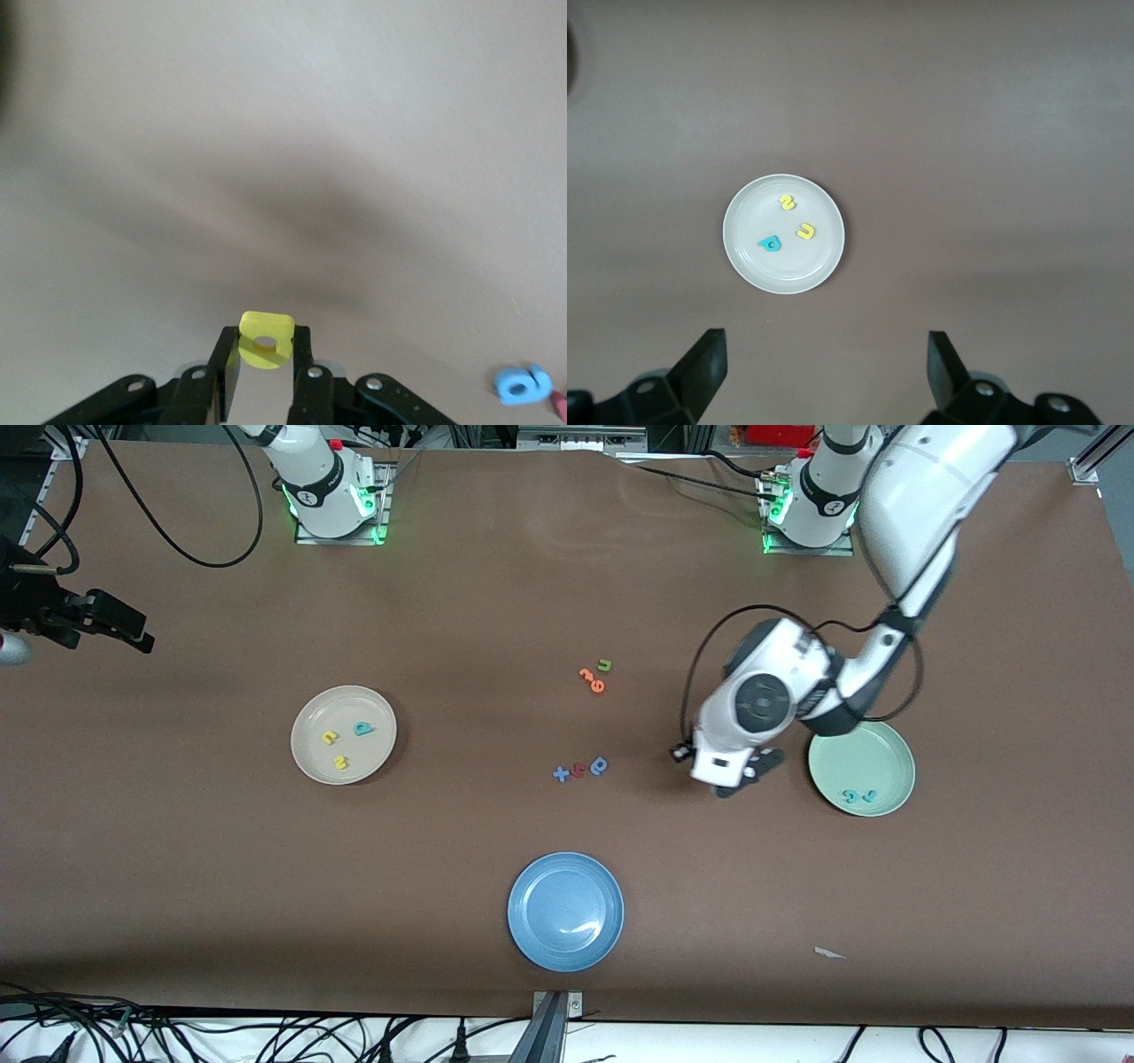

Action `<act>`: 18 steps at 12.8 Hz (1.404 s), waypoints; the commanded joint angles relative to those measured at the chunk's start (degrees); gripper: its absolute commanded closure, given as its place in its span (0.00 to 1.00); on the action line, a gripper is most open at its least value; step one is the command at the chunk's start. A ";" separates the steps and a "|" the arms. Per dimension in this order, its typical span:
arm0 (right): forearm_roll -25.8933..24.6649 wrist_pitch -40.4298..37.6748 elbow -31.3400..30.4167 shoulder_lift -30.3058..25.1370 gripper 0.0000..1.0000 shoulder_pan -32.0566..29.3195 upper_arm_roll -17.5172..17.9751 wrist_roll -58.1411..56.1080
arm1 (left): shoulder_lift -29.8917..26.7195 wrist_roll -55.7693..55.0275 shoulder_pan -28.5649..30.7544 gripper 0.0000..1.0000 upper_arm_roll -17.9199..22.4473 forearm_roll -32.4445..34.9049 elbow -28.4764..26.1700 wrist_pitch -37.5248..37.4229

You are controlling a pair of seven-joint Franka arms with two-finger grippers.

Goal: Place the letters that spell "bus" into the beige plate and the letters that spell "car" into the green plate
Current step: 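Lift the yellow letter with the left gripper while the right arm returns to rest, then lower the yellow letter onto the green plate and open the left gripper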

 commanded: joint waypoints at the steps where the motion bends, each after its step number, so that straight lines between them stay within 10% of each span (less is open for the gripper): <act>1: -1.35 0.56 0.17 -0.06 0.00 0.62 0.10 0.67 | -3.58 11.58 8.71 0.88 -1.86 -1.19 -1.43 -4.50; 10: -1.35 2.93 0.35 1.09 0.00 1.15 0.80 0.67 | -1.57 38.24 24.03 0.85 -1.24 6.19 -2.40 -5.39; 11: -1.27 2.67 0.35 1.09 0.00 1.06 0.72 0.67 | -1.48 38.78 24.56 0.74 -1.24 6.19 -2.40 -5.39; 13: -1.18 2.32 0.35 1.09 0.00 1.06 0.72 0.59 | -1.30 38.79 24.82 0.00 -1.33 6.19 -2.22 -5.39; 18: -1.27 1.70 0.26 0.91 0.00 1.06 0.72 0.59 | -2.18 38.61 25.00 0.00 -1.51 5.49 -0.13 -5.39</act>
